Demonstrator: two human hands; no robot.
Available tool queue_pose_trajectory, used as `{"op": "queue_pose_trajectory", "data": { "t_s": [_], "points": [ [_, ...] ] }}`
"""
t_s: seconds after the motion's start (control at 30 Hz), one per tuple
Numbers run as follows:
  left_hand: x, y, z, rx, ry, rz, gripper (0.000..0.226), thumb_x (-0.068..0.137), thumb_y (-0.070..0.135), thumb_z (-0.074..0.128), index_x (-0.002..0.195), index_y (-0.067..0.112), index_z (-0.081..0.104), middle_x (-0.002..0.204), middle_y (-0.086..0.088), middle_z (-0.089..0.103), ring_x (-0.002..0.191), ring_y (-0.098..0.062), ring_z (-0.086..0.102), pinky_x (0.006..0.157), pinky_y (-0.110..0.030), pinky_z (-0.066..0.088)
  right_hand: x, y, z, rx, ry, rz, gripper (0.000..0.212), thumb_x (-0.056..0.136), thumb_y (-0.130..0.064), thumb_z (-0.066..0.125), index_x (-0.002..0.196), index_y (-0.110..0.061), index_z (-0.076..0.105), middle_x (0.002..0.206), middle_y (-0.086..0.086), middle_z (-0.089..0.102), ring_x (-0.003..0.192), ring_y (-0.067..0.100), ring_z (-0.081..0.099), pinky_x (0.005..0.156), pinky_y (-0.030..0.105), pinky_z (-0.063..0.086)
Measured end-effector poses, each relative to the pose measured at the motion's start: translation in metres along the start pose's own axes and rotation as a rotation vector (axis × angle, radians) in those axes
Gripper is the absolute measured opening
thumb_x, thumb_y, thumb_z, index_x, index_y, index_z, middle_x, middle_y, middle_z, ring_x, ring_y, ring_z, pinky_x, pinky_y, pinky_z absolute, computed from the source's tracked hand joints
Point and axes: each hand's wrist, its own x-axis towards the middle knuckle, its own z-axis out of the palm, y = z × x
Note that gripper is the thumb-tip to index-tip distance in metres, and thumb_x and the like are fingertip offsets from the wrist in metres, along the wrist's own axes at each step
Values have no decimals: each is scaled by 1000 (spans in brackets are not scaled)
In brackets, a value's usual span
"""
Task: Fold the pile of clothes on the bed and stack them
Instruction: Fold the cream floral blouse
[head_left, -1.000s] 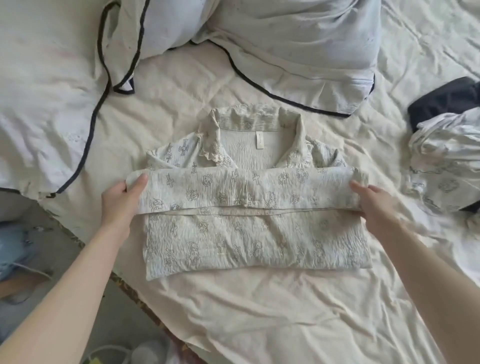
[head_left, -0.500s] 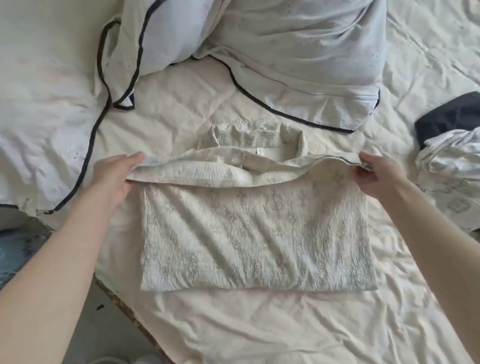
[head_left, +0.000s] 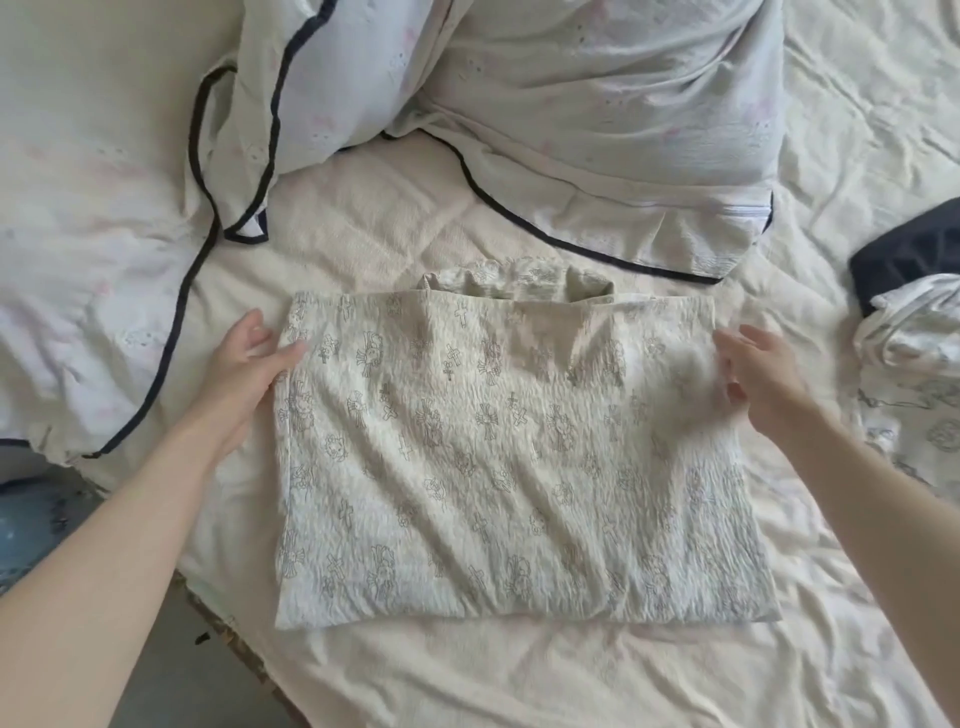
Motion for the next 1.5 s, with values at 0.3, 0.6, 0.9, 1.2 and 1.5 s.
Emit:
{"op": "queue_pose_trajectory", "data": {
  "t_s": [0.3, 0.6, 0.9, 1.2, 1.5],
  "points": [
    [33, 34, 15, -138, 96, -77, 46, 87, 19, 66, 128, 0, 55, 128, -15, 58, 122, -25, 53, 108, -38, 38, 12, -19, 16, 117, 152, 45, 13, 89, -19, 62, 81, -10, 66, 58, -1, 60, 41, 5, 48, 41, 21, 36],
    [16, 18, 14, -91, 238, -92, 17, 90, 19, 63, 106, 15, 63, 119, -7, 62, 103, -18, 59, 90, -29, 49, 7, -13, 0, 245, 180, -26, 13, 95, -19, 56, 106, -15, 59, 93, -2, 59, 83, 10, 57, 69, 21, 49],
    [-105, -61, 16, 323, 248, 88, 40, 90, 45, 55, 114, 15, 42, 102, 0, 53, 90, -16, 52, 75, -29, 37, -130, 82, 17, -459, 259, -524, 37, 95, -12, 53, 130, 0, 51, 136, 17, 49, 129, 32, 42, 109, 46, 28],
    [-192, -132, 17, 180, 213, -134, 46, 92, 41, 54, 124, 9, 43, 105, 3, 55, 95, -26, 59, 77, -40, 51, -156, 153, -43, -73, 115, 164, 29, 92, -30, 56, 93, -1, 57, 74, 9, 51, 67, 22, 50, 64, 34, 41],
    [-183, -130, 0, -69, 273, -261, 21, 94, 12, 57, 112, 0, 57, 86, 0, 60, 69, -12, 54, 63, -25, 45, -145, 155, -60, 175, 153, 225, 6, 88, -7, 61, 87, -1, 60, 66, 4, 47, 62, 14, 45, 53, 23, 36]
  ]
}}
